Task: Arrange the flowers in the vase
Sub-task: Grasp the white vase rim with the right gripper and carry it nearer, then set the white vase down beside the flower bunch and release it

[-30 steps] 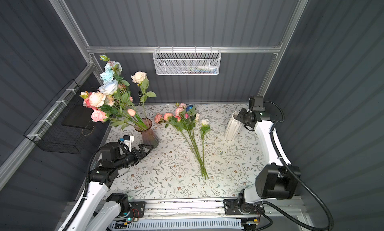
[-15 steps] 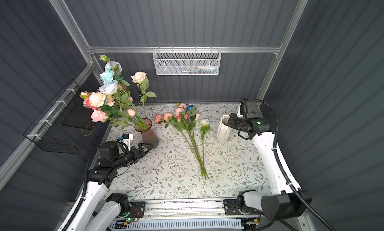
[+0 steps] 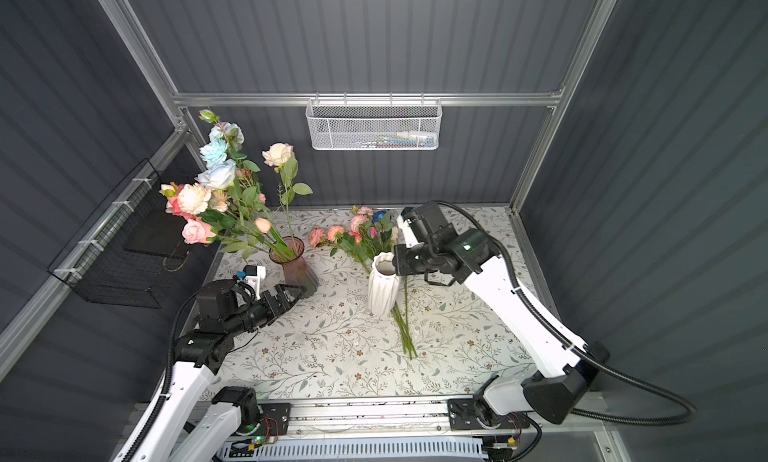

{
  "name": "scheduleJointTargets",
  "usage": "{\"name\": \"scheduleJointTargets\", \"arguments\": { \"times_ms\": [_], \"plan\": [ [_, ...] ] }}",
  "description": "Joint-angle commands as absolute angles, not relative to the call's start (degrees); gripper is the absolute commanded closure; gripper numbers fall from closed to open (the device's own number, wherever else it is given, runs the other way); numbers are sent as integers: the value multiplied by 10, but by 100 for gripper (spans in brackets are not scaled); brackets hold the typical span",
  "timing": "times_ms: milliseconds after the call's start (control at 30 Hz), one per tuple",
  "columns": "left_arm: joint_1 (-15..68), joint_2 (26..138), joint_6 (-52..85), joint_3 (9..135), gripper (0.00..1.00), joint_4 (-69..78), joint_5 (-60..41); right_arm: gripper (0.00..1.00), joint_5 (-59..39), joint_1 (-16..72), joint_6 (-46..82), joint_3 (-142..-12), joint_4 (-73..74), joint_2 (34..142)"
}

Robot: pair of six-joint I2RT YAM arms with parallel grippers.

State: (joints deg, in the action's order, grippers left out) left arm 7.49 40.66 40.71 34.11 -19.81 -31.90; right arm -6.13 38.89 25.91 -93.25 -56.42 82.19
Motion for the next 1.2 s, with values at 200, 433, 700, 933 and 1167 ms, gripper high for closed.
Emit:
{"name": "scheduleJointTargets", "arguments": {
  "times_ms": [200, 433, 700, 933, 1167],
  "plan": [
    [77, 395, 392, 365, 0, -220, -342, 100, -41, 424, 248, -990, -530, 900],
    [77, 391, 390, 368, 0, -220, -349, 100, -43, 429, 248, -972, -515, 916],
    [78, 391, 394, 369, 0, -220, -356, 62, -41, 430, 251, -946, -495, 899],
    [82, 389, 400, 373, 0, -213, -366, 34, -10, 427, 250, -913, -472, 848],
    [97, 385, 403, 379, 0, -214, -357, 20, 26, 373, 268, -792, -429, 750]
  ]
}}
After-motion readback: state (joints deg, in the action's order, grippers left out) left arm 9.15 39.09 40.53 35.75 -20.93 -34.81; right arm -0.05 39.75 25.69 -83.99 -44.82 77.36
